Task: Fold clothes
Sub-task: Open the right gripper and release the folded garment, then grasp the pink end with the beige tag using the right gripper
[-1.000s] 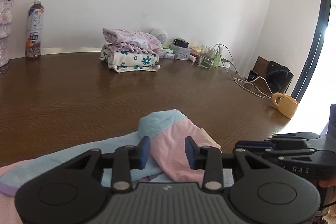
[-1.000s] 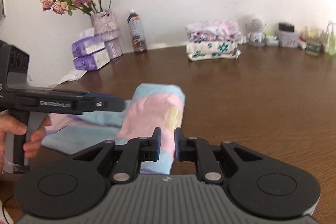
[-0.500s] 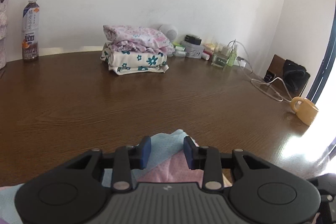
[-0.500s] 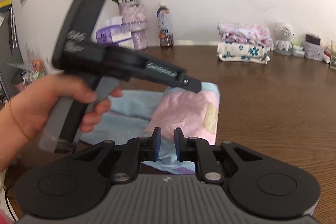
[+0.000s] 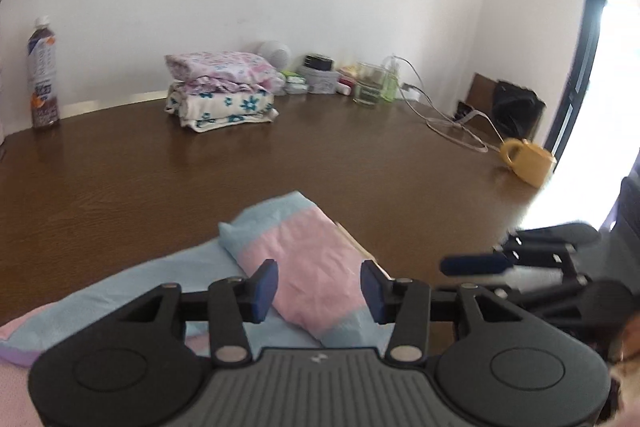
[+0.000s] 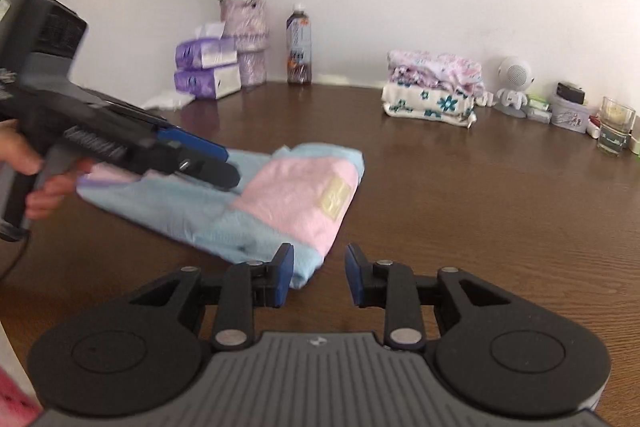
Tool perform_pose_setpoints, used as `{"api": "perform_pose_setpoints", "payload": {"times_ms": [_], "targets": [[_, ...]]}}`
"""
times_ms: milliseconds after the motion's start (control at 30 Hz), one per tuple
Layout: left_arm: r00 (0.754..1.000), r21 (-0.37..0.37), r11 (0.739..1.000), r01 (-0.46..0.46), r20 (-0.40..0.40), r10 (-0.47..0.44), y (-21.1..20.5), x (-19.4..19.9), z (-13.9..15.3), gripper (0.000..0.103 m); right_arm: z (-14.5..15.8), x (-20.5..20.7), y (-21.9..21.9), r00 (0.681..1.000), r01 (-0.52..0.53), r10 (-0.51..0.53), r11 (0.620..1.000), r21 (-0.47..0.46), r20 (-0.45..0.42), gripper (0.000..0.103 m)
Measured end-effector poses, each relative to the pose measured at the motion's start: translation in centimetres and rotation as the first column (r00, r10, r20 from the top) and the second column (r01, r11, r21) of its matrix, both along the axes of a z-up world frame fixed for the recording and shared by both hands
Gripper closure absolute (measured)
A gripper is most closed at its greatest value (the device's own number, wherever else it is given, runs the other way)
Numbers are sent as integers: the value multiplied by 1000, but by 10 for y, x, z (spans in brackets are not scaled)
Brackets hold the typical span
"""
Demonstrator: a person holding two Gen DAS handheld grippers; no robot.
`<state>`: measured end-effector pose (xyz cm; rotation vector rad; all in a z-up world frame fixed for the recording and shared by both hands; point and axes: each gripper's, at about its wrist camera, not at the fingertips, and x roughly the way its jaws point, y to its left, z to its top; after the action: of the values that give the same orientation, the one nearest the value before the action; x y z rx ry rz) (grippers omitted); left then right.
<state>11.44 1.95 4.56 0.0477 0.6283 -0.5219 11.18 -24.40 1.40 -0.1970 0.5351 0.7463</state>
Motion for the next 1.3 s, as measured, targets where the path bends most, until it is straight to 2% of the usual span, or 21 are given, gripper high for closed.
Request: {"api": "perform_pose_setpoints", "payload": {"times_ms": [100,167,233,300,333,367,433,633,700,767,800,933,1033,1133,1300], "targets": [[998,104,993,58,14,-59,-26,-22,-12,50,-8,-1,13,999,-46,46,998,-51,2,72],[999,157,987,39,30,-44,-38,-28,-20,50,-11,0,20,999,-34,35,997,-69,3,69],[999,213,977,-20,50,9,-47,-30,-27,52,-12,1,23,999,-31,31,998,-63,-10,70],[996,241,968,-69,64,55,-50,-29,-32,65,-11,-1,24,1000,-31,31,997,-67,0,72],[995,241,967,-88,67,74,-49,-29,-32,77,-11,-1,25,1000,-26,26,997,-75,6,78],[994,229,968,-104,67,91,-46,-29,-32,83,-11,0,25,1000,-26,26,997,-77,4,85],[990,206,969,-133,65,122,-41,-29,-32,90,-12,3,25,999,-32,31,997,-72,-15,88],[980,159,967,-197,53,191,-28,-32,-33,97,-9,5,17,998,-43,43,999,0,-54,88],[980,155,967,-200,42,196,-25,-33,-34,97,-7,5,13,997,-44,46,999,29,-69,85],[982,133,972,-191,23,190,-21,-36,-32,91,-5,6,9,995,-46,50,997,57,-83,68],[983,113,976,-185,18,184,-19,-38,-30,88,-5,6,7,995,-46,52,996,72,-90,64],[985,8,985,-173,11,173,-7,-43,-18,61,2,22,-16,984,16,21,978,206,-176,58],[975,-79,972,-222,-12,222,2,-32,-11,44,3,43,-28,968,100,-26,952,290,-248,58],[967,-131,959,-251,-83,242,6,-11,-12,43,-3,64,-30,943,147,-17,918,369,-333,58],[950,-178,941,-288,-180,256,12,19,-17,43,-13,87,-17,924,168,-22,920,355,-381,59]]}}
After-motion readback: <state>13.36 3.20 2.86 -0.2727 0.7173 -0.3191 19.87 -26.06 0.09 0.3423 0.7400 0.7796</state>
